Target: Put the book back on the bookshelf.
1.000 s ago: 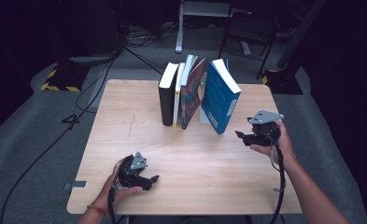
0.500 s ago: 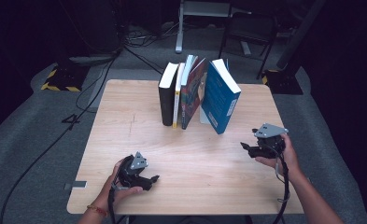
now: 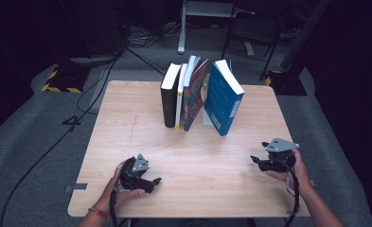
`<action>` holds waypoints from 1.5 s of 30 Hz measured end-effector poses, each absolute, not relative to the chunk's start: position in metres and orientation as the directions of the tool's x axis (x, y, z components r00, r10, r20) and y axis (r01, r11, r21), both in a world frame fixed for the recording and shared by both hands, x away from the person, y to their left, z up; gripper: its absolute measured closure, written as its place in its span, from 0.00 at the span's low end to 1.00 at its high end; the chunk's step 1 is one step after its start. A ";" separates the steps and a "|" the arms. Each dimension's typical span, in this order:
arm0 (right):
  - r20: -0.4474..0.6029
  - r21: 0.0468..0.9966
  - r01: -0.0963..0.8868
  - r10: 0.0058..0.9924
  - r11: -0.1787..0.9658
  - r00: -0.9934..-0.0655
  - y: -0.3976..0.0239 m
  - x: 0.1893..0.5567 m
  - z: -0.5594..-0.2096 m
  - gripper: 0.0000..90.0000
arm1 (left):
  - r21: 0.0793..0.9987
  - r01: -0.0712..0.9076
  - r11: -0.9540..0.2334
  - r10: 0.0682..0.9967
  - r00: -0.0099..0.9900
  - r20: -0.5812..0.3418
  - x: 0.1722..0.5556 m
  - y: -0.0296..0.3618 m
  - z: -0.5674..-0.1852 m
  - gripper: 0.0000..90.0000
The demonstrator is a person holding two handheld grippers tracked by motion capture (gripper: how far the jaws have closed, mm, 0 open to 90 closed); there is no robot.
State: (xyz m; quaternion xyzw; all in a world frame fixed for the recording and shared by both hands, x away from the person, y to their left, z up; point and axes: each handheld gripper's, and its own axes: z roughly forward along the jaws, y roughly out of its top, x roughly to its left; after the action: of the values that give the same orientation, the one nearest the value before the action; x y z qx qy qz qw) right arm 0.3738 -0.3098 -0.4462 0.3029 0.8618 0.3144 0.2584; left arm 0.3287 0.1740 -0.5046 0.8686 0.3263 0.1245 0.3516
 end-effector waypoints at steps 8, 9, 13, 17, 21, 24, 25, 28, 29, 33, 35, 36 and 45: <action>-0.248 0.691 0.368 0.683 0.622 -0.687 -0.326 0.364 -0.462 0.34 | 0.691 0.480 -0.540 0.654 0.756 -0.014 0.329 0.174 -0.505 0.18; -0.235 0.691 0.377 0.685 0.617 -0.689 -0.329 0.362 -0.464 0.34 | 0.691 0.480 -0.540 0.654 0.756 -0.014 0.329 0.174 -0.505 0.18; -0.214 0.689 0.394 0.690 0.608 -0.691 -0.339 0.356 -0.474 0.34 | 0.692 0.480 -0.540 0.654 0.756 -0.014 0.329 0.174 -0.505 0.18; -0.185 0.687 0.421 0.703 0.592 -0.686 -0.351 0.348 -0.485 0.35 | 0.692 0.480 -0.540 0.655 0.756 -0.013 0.329 0.174 -0.505 0.18; -0.164 0.696 0.435 0.716 0.571 -0.678 -0.362 0.339 -0.491 0.35 | 0.692 0.480 -0.540 0.655 0.756 -0.014 0.329 0.174 -0.505 0.18; -0.150 0.710 0.439 0.728 0.550 -0.669 -0.371 0.333 -0.493 0.34 | 0.692 0.480 -0.540 0.654 0.756 -0.013 0.329 0.174 -0.505 0.18; -0.142 0.718 0.436 0.728 0.542 -0.671 -0.373 0.331 -0.494 0.34 | 0.692 0.480 -0.540 0.654 0.756 -0.013 0.329 0.174 -0.505 0.18; -0.116 0.727 0.450 0.739 0.518 -0.664 -0.381 0.327 -0.498 0.33 | 0.692 0.479 -0.540 0.654 0.756 -0.013 0.329 0.174 -0.505 0.18; -0.100 0.734 0.456 0.743 0.504 -0.661 -0.384 0.325 -0.499 0.32 | 0.692 0.479 -0.540 0.654 0.756 -0.013 0.329 0.174 -0.505 0.18; -0.063 0.754 0.468 0.760 0.460 -0.646 -0.393 0.321 -0.503 0.30 | 0.692 0.480 -0.539 0.655 0.756 -0.013 0.329 0.174 -0.505 0.18; -0.043 0.753 0.486 0.771 0.443 -0.635 -0.396 0.321 -0.504 0.27 | 0.692 0.480 -0.538 0.656 0.755 -0.013 0.328 0.174 -0.505 0.18; -0.031 0.751 0.495 0.772 0.438 -0.635 -0.398 0.321 -0.504 0.27 | 0.692 0.480 -0.540 0.655 0.755 -0.012 0.328 0.174 -0.505 0.18; -0.006 0.746 0.511 0.772 0.427 -0.636 -0.399 0.324 -0.504 0.27 | 0.692 0.480 -0.539 0.658 0.753 -0.010 0.328 0.174 -0.505 0.18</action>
State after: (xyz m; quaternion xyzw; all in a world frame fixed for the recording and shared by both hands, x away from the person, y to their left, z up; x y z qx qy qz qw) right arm 0.3236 -0.3991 -0.5043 0.3885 0.8259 0.3684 0.1769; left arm 0.3281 0.1739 -0.5045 0.8681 0.3278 0.1265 0.3508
